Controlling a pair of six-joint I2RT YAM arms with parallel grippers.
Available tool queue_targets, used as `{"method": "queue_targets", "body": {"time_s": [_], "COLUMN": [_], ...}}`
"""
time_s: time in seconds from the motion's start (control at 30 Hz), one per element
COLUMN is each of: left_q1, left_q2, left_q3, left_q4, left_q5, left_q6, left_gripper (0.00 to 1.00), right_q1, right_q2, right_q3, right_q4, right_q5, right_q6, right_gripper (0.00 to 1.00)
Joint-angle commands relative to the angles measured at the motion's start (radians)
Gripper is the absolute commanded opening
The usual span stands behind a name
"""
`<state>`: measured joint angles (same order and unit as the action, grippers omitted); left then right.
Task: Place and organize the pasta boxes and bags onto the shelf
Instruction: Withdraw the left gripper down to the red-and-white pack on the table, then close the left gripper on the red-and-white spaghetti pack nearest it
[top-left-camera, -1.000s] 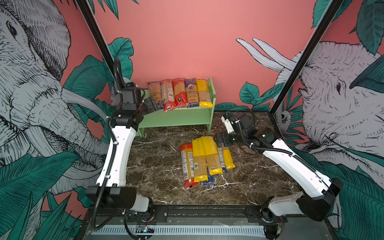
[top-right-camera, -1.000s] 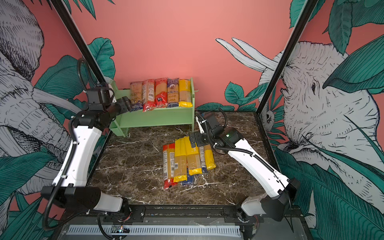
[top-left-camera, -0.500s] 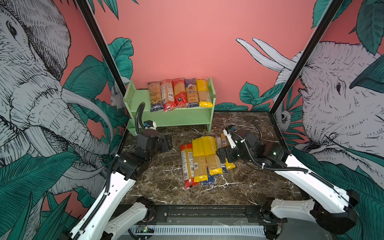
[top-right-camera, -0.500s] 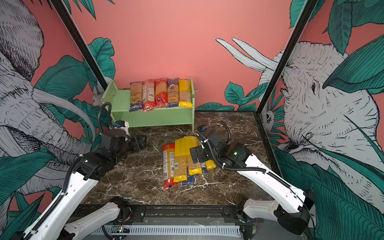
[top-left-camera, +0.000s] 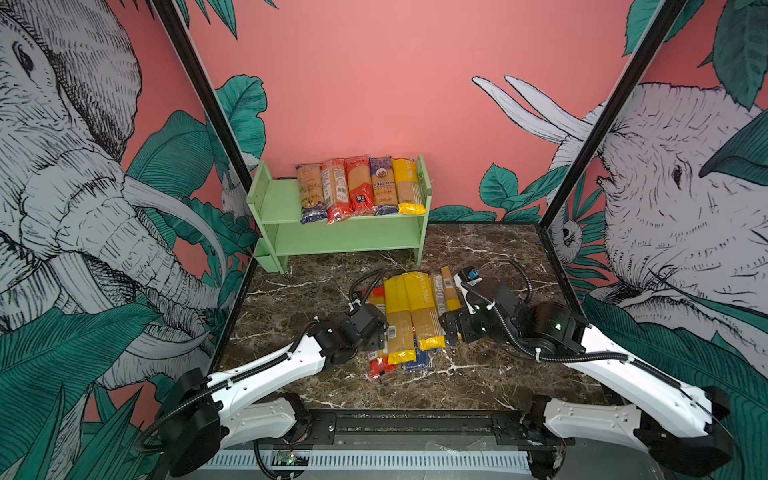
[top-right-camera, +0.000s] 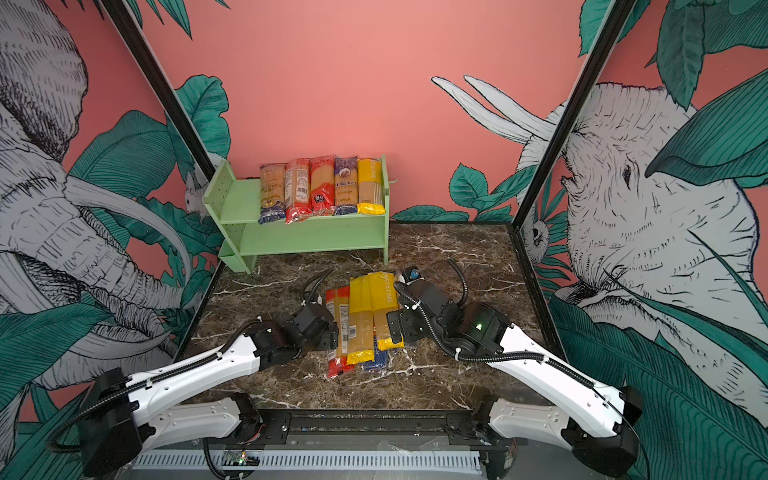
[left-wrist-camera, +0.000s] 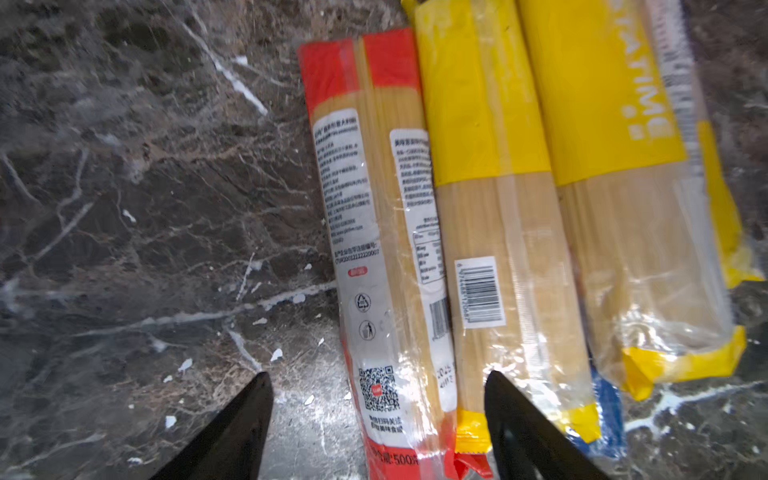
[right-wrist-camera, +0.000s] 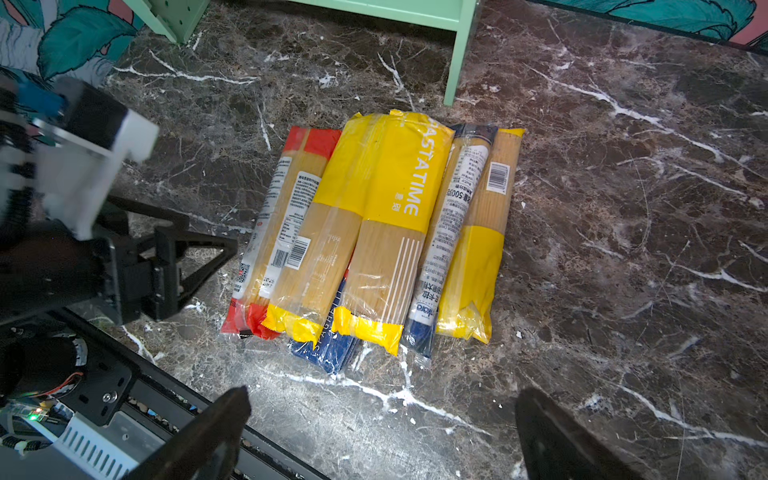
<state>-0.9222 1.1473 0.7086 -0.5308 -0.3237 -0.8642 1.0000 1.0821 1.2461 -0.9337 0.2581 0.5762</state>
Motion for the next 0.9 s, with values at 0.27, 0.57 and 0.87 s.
{"method": "queue_targets", "body": {"time_s": [0.27, 0.57, 0.87], "left_q1": [-0.047, -0.047, -0.007], "left_q2": [0.141, 0.232, 0.251], "left_q3": [-0.057, -0.086, -0.127], "left_q4": [0.160, 0.180, 0.175], "left_q5": [0.030, 0.027, 0.021], "left_q6": [-0.102, -0.130, -0.144], "left_gripper": [0.80, 0.78, 0.63], "right_q1": [0.008, 0.006, 0.006], "right_q2": [0.001, -0.009, -0.007], "right_q3": [-0.018, -0.017, -0.010], "right_q4": [0.012, 0.011, 0.016], "right_q5": [0.033, 0.042, 0.047], "right_q6": [0.008, -0.002, -0.013], "right_gripper": [0.99, 0.99, 0.99]}}
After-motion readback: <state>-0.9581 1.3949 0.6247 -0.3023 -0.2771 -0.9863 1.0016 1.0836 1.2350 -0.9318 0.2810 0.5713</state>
